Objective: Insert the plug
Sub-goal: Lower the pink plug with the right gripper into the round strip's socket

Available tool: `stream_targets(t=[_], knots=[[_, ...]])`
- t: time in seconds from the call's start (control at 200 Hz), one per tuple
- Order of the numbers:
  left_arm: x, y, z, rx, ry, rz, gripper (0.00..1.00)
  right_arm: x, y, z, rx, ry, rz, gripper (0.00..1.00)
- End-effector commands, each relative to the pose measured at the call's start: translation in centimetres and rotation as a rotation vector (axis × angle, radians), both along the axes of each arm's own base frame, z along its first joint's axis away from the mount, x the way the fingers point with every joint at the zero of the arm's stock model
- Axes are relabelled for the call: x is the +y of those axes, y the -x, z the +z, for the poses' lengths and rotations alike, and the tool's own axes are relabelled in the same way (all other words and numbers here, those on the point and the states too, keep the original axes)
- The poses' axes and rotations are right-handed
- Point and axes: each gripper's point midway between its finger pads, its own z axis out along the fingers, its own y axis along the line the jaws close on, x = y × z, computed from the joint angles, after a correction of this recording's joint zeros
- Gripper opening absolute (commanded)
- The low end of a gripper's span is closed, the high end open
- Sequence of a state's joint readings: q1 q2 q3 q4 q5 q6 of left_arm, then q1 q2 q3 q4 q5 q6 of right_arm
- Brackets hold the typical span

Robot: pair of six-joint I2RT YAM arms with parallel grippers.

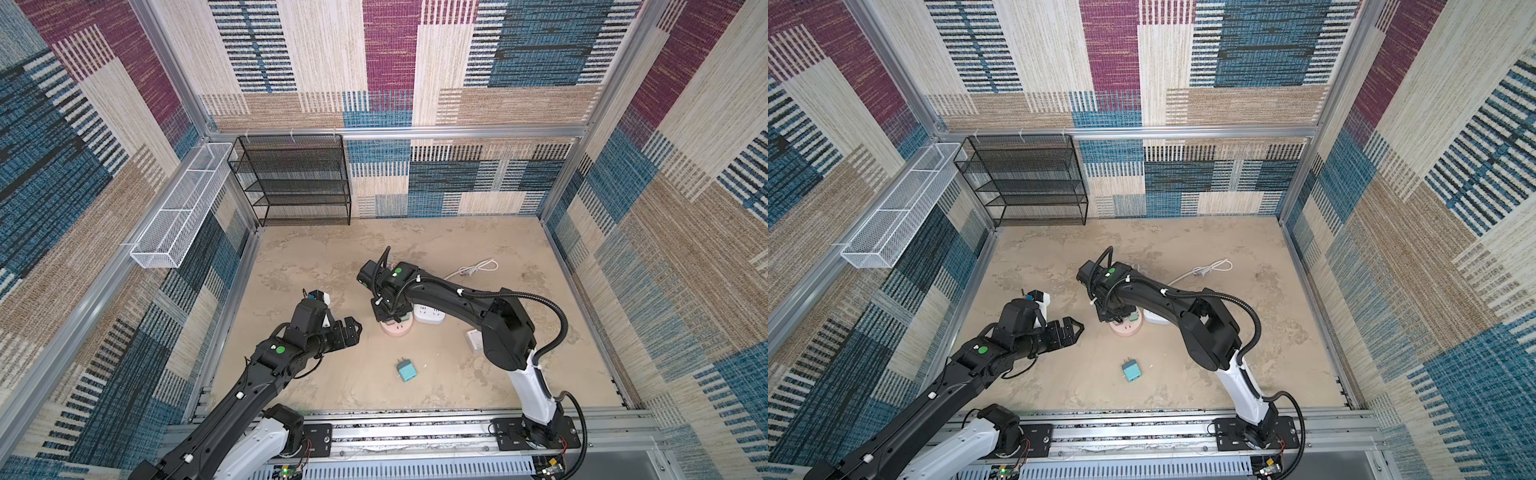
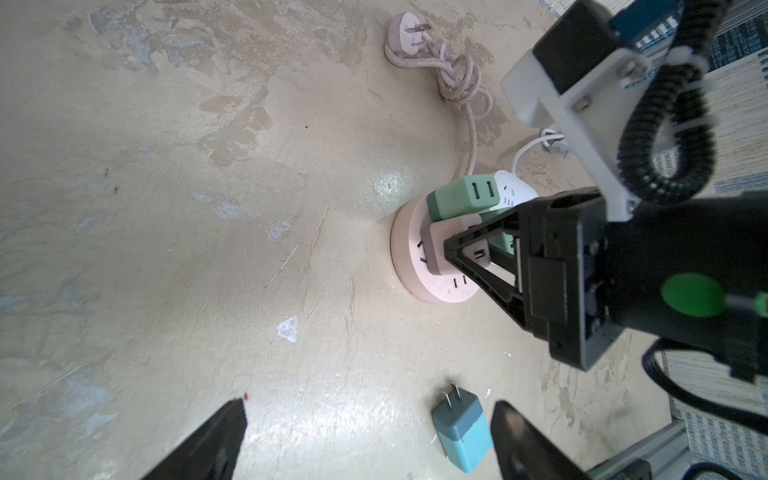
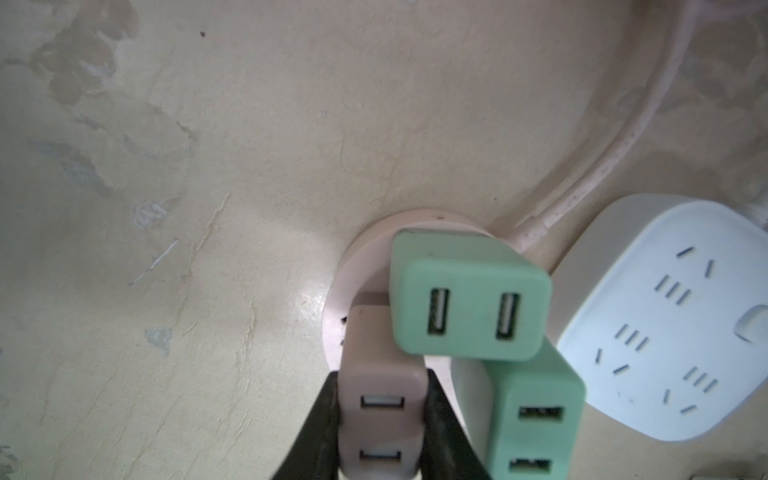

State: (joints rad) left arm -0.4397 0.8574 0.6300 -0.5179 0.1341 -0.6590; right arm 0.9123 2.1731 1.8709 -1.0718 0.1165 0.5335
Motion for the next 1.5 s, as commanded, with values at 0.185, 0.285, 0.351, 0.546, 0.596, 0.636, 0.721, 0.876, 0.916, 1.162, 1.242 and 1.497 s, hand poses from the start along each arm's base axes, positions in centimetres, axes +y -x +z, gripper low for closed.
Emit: stream_targets(t=[0.185, 0.285, 0.351, 0.546, 0.596, 0.636, 0.721, 0.876, 0.916, 1.162, 1.242, 1.497], knots=[[-0.1, -0.4, 0.0, -0.009, 0.016, 0.011, 0.96, -0.2, 0.9, -2.8, 0.073, 0.038, 0.028, 0.00], [-0.2, -0.5, -0.1, -0.005, 0.018, 0.010, 0.96, -0.1, 1.1, -3.5, 0.092, 0.046, 0.037, 0.00], [-0.2, -0.5, -0.3, -0.004, 0.017, 0.011, 0.97, -0.1, 1.1, -3.8, 0.094, 0.048, 0.041, 0.00], [0.3, -0.8, -0.4, -0.012, 0.002, 0.033, 0.96, 0.1, 0.9, -4.0, 0.097, 0.037, 0.049, 0.00], [0.4, -0.8, -0.4, -0.011, -0.007, 0.042, 0.96, 0.1, 0.8, -3.9, 0.092, 0.040, 0.049, 0.00], [0.5, -1.0, -0.3, -0.018, -0.009, 0.049, 0.97, 0.1, 0.7, -3.8, 0.088, 0.042, 0.048, 0.00], [0.7, -1.1, -0.1, -0.023, -0.008, 0.062, 0.96, 0.2, 0.4, -3.2, 0.076, 0.031, 0.047, 0.00], [0.7, -1.3, 0.1, -0.024, 0.003, 0.078, 0.95, 0.5, -0.1, -2.0, 0.054, 0.006, 0.043, 0.07], [0.7, -1.3, 0.1, -0.024, 0.008, 0.081, 0.95, 0.6, -0.2, -1.6, 0.046, 0.000, 0.043, 0.09], [0.6, -1.5, 0.5, -0.032, 0.021, 0.081, 0.94, 1.3, -1.0, 0.3, -0.002, -0.046, 0.034, 0.29], [0.4, -1.5, 0.8, -0.040, 0.014, 0.065, 0.94, 1.4, -1.2, 1.1, -0.020, -0.060, 0.030, 0.36], [0.5, -1.5, 1.2, -0.051, -0.009, 0.043, 0.95, 1.6, -2.1, 3.9, -0.089, -0.095, 0.013, 0.53]])
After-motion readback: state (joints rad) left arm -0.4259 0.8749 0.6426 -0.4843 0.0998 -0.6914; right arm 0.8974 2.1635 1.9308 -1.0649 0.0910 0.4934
